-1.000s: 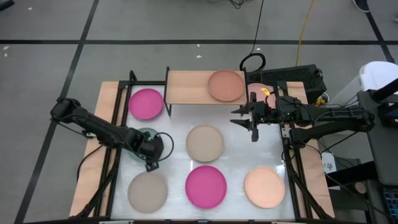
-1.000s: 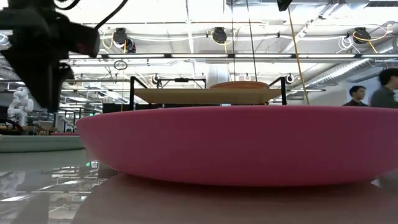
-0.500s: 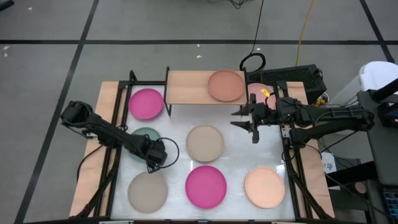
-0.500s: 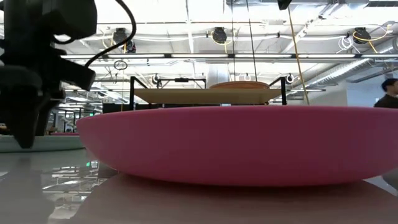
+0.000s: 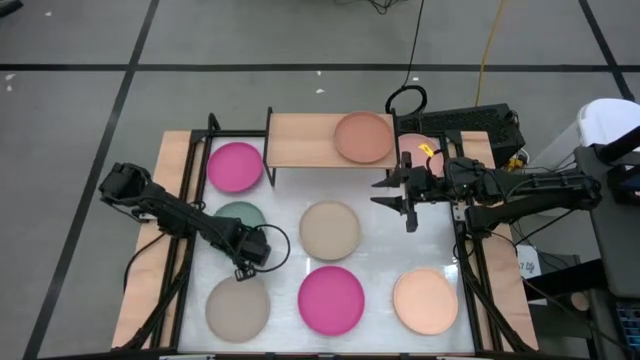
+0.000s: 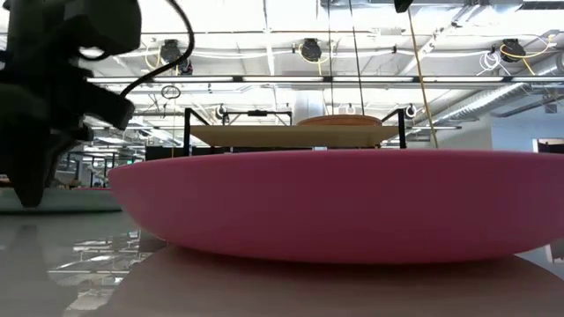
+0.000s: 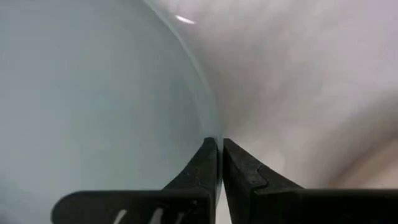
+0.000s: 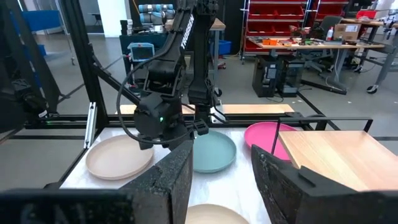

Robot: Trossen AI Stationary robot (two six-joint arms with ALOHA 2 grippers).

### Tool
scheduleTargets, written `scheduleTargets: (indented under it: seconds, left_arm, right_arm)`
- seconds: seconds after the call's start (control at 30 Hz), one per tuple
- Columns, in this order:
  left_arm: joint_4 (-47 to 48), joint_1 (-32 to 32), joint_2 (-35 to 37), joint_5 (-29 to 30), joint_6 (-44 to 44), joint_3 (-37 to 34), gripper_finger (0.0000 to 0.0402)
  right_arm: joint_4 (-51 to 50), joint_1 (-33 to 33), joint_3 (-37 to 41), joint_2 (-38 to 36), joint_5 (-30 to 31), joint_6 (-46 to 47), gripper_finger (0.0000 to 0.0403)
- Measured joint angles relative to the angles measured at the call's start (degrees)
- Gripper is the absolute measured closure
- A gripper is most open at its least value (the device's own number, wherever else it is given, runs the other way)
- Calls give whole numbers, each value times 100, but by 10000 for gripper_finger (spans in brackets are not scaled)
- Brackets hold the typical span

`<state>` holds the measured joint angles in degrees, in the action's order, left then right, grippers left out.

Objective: Place and stack plates onto a shelf
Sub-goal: Stack the green plate on top of the brown plate on the shelf

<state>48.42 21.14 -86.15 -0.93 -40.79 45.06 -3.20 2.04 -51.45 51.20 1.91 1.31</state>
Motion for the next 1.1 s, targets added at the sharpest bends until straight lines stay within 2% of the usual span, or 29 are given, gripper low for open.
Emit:
scheduleTargets:
  seconds: [0.13, 0.3, 0.53, 0.6, 0.7, 0.9, 0.97, 1.1]
  left_arm:
    - [636, 13, 0, -104, 199, 563, 391]
    - [1443, 169, 0, -15, 532, 1671, 392]
    - [1600, 664, 3, -355, 2159, 3231, 392]
    - [1562, 733, 7, -106, 2640, 3576, 392]
    - [1546, 713, 7, 630, 3279, 3932, 392]
    - [1362, 241, 7, 1928, 5252, 4167, 392]
    - [1164, -49, 7, 2143, 6041, 4168, 392]
    - [462, -777, 4, 2146, 7630, 4168, 388]
  right_arm:
    - [35, 0, -1, 0, 0, -1, 259]
    - [137, 0, -1, 0, -2, 0, 259]
    - [168, 0, -1, 0, -16, -10, 259]
    - [170, 0, -1, 0, -17, -20, 259]
    - [206, 0, -1, -1, -20, -56, 259]
    - [767, 0, -1, -2, -48, -49, 259]
    - [1064, 0, -1, -17, -48, -74, 259]
    - [1638, 0, -1, -103, -49, -275, 259]
